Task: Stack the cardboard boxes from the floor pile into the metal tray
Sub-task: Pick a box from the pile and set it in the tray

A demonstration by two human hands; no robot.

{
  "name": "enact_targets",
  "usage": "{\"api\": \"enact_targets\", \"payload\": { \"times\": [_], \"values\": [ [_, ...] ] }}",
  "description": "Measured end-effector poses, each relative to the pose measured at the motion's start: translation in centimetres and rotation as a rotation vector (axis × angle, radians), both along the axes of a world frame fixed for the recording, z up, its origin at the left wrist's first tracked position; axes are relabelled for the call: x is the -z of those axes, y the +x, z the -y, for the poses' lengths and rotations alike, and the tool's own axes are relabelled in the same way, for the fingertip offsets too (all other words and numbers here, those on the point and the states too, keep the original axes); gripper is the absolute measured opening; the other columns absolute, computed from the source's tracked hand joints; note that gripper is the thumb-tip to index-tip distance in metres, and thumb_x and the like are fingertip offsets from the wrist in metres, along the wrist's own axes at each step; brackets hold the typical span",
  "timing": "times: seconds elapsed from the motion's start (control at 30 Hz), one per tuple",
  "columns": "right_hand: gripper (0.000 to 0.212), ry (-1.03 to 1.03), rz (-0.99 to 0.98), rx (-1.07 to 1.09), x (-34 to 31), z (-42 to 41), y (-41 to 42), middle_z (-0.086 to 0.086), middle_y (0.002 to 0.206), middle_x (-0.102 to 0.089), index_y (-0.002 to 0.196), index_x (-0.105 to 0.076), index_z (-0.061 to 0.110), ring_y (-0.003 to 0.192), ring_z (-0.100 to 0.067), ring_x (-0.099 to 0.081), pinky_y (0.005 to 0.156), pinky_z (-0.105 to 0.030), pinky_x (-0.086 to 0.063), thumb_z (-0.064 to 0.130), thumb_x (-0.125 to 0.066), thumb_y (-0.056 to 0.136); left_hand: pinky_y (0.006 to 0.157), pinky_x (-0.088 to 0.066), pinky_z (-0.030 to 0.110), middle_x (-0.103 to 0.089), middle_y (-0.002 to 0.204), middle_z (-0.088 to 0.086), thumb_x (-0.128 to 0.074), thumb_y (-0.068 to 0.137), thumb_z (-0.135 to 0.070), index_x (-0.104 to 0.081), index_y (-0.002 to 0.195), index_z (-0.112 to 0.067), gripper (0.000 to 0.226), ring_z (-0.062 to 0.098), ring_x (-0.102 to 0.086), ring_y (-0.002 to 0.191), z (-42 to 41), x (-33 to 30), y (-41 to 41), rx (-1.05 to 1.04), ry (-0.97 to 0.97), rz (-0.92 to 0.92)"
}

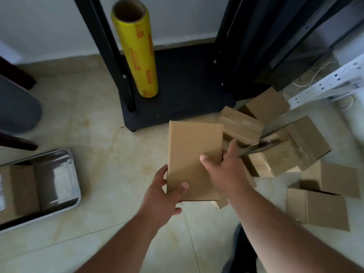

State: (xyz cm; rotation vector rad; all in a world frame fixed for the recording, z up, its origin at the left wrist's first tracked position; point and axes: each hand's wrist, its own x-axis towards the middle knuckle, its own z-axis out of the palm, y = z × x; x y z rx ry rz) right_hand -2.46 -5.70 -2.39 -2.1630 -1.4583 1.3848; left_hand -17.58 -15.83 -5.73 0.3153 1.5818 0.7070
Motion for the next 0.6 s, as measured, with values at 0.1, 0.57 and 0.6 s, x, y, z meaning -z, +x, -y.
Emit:
{"api": "enact_targets", "payload": {
  "times": [0.1, 0.57, 0.6],
  "values": [
    [0.065, -0.051, 0.055, -0.087, 0.8, 1.2, -2.1, 0.002, 0.138, -0.056, 0.152, -0.037, 0.028, 0.125, -0.023, -0.056, 0.092, -0.037, -0.049, 0.048, -0.064, 0.097, 0.076, -0.067, 0.045, -0.058, 0.13, -0.009, -0.083, 0.087, -0.037, -0.04, 0.149, -0.051, 0.077, 0.019, -0.078, 0.093, 1.3, 0.0, -2.0, -0.033, -0.008, -0.028],
    [0.043, -0.123, -0.093, -0.195, 2.6, 8.8, -15.2, 0.014, 0.115, -0.07, 0.132, -0.061, 0.031, 0.103, -0.012, -0.068, 0.093, -0.039, -0.056, 0.039, -0.072, 0.091, 0.073, -0.067, 0.045, -0.063, 0.125, -0.006, -0.079, 0.089, -0.041, -0.036, 0.155, -0.048, 0.079, 0.021, -0.076, 0.093, 9.8, -0.3, -15.1, -0.113, -0.06, -0.172],
    [0.046, -0.122, -0.103, -0.213, 2.5, 9.3, -16.3, 0.014, 0.118, -0.07, 0.135, -0.058, 0.034, 0.105, -0.012, -0.067, 0.094, -0.039, -0.055, 0.04, -0.072, 0.091, 0.073, -0.067, 0.045, -0.063, 0.125, -0.006, -0.079, 0.089, -0.042, -0.035, 0.156, -0.048, 0.08, 0.021, -0.076, 0.093, 10.5, -0.3, -16.2, -0.119, -0.065, -0.181]
  ]
}}
